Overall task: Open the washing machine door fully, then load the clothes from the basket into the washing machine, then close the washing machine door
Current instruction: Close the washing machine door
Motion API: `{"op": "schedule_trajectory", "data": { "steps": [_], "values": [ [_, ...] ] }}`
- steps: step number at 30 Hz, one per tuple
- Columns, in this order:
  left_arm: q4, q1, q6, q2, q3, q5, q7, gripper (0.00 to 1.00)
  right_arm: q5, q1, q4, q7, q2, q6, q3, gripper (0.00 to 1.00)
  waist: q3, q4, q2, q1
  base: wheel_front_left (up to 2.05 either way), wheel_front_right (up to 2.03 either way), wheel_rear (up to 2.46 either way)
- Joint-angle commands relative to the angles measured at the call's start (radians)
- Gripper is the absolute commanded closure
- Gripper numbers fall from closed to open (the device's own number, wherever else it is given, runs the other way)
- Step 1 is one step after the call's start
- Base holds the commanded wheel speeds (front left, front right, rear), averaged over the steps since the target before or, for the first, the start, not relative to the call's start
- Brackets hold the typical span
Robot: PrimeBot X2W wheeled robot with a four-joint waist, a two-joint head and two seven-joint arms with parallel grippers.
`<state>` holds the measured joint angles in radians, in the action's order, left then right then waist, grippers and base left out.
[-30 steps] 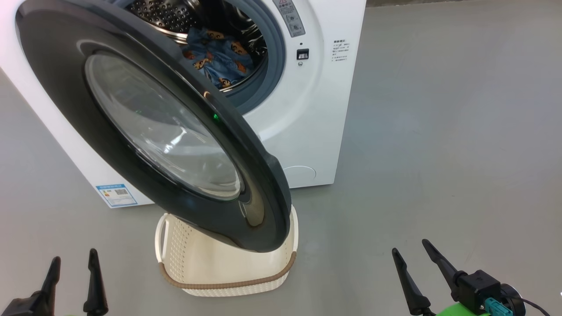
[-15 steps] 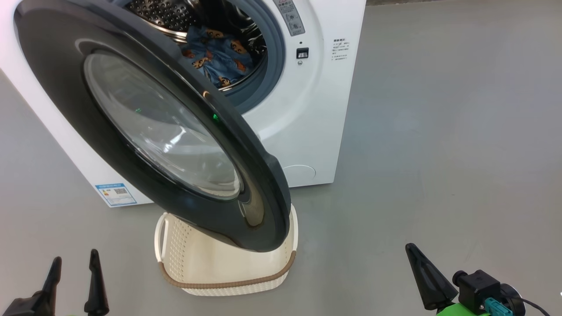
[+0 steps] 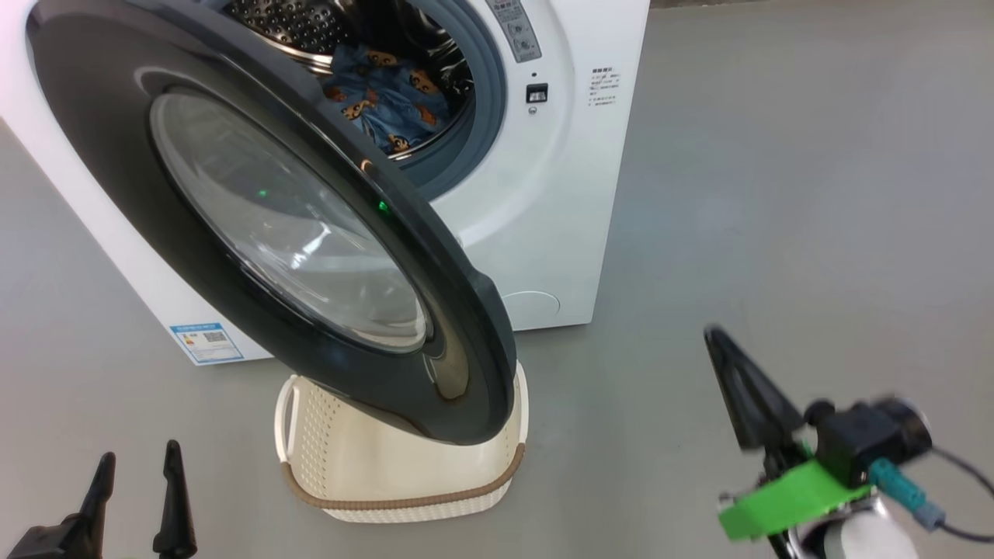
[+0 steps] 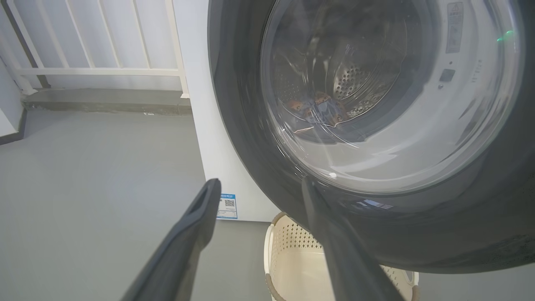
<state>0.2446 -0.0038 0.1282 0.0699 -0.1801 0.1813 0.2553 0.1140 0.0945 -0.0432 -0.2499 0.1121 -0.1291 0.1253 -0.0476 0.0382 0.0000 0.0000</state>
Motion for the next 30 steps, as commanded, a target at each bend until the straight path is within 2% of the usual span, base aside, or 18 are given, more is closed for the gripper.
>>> {"op": "schedule_trajectory", "data": {
  "steps": [1, 8, 13, 22, 30],
  "values": [
    [-0.022, -0.023, 0.002, 0.021, -0.032, 0.002, 0.006, 0.0, -0.014, 0.053, 0.048, -0.012, 0.008, -0.002, 0.036, 1.0, 0.003, -0.001, 0.0, 0.0, 0.0, 0.0, 0.0],
    [-0.019, -0.024, 0.002, 0.021, -0.032, -0.002, 0.006, 0.0, -0.019, 0.192, 0.183, -0.012, 0.021, -0.002, 0.17, 1.0, 0.012, -0.01, 0.0, 0.0, 0.0, 0.0, 0.0],
    [-0.019, -0.028, 0.002, 0.02, -0.026, -0.003, 0.006, 0.0, -0.006, 0.258, 0.21, -0.012, 0.003, -0.002, 0.302, 1.0, 0.007, -0.021, 0.0, 0.0, 0.0, 0.0, 0.0],
    [-0.023, -0.051, 0.002, 0.028, -0.016, -0.001, 0.006, 0.0, 0.05, 0.259, 0.094, -0.012, -0.036, -0.002, 0.493, 1.0, -0.019, -0.041, 0.0, 0.0, 0.0, 0.0, 0.0],
    [-0.037, -0.059, 0.002, 0.037, -0.017, 0.008, 0.006, 0.0, 0.082, 0.22, -0.001, -0.012, -0.052, -0.002, 0.535, 1.0, -0.045, -0.043, 0.0, 0.0, 0.0, 0.0, 0.0]
  ]
}}
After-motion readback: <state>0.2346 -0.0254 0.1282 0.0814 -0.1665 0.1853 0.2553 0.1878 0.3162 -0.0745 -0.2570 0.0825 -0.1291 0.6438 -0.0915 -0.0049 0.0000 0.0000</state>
